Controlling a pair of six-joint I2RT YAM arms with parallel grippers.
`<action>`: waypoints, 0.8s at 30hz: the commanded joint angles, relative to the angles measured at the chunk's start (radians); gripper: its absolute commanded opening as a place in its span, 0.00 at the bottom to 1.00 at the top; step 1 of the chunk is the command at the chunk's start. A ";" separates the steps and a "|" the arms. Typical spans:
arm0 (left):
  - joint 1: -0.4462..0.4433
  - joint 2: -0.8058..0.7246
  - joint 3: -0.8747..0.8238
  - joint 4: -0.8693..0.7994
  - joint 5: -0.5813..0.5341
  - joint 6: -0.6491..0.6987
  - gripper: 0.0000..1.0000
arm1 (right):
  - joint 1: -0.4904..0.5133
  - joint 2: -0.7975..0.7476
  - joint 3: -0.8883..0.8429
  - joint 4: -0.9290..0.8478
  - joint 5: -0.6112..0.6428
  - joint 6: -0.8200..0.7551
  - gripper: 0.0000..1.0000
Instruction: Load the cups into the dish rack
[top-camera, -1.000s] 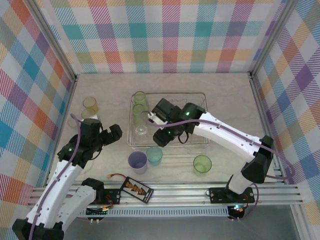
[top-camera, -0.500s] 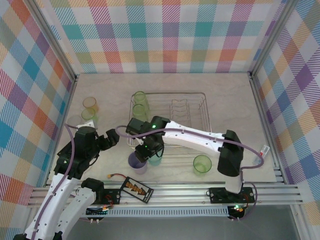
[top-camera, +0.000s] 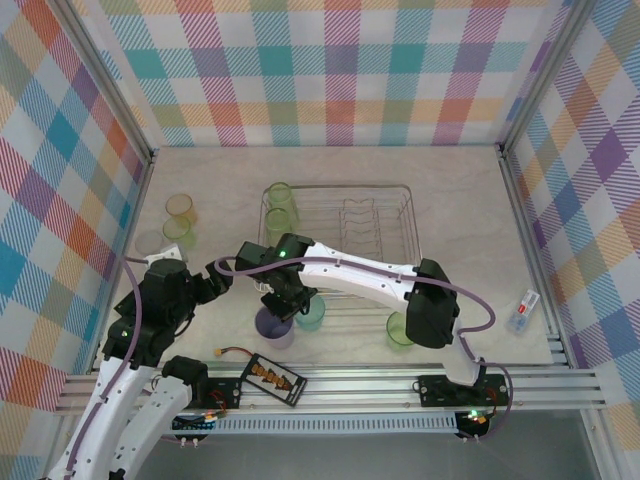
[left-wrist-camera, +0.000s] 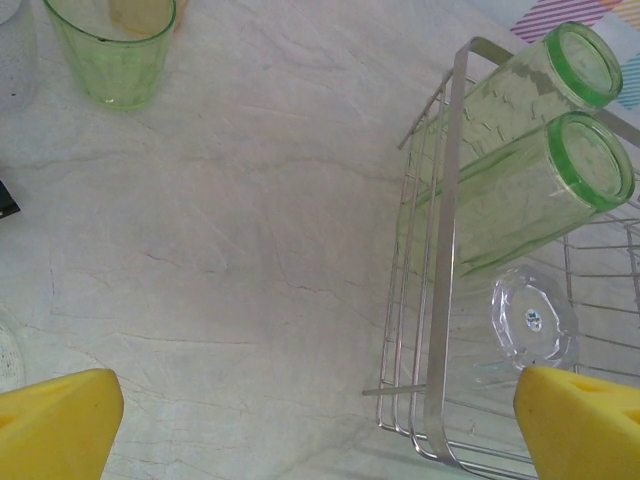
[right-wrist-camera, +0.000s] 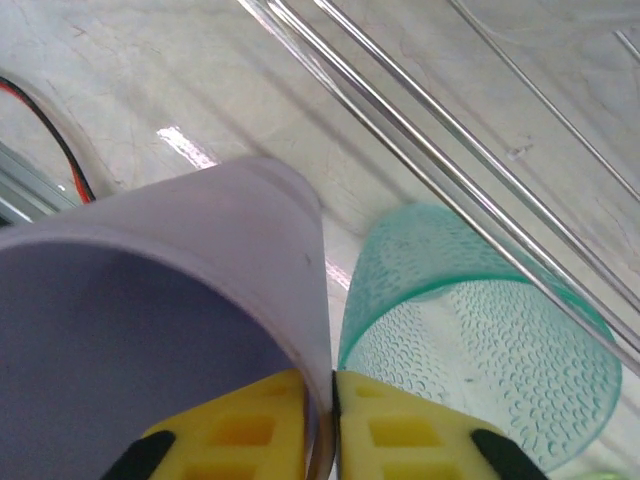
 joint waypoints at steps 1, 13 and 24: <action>0.011 -0.005 -0.019 0.003 -0.008 -0.026 1.00 | 0.019 0.008 0.048 -0.093 0.028 0.006 0.05; 0.011 -0.097 0.052 0.046 0.151 -0.037 1.00 | -0.084 -0.211 0.112 -0.099 -0.127 -0.126 0.00; 0.011 0.010 0.135 0.459 0.665 -0.018 1.00 | -0.567 -0.510 -0.066 0.251 -0.763 -0.152 0.00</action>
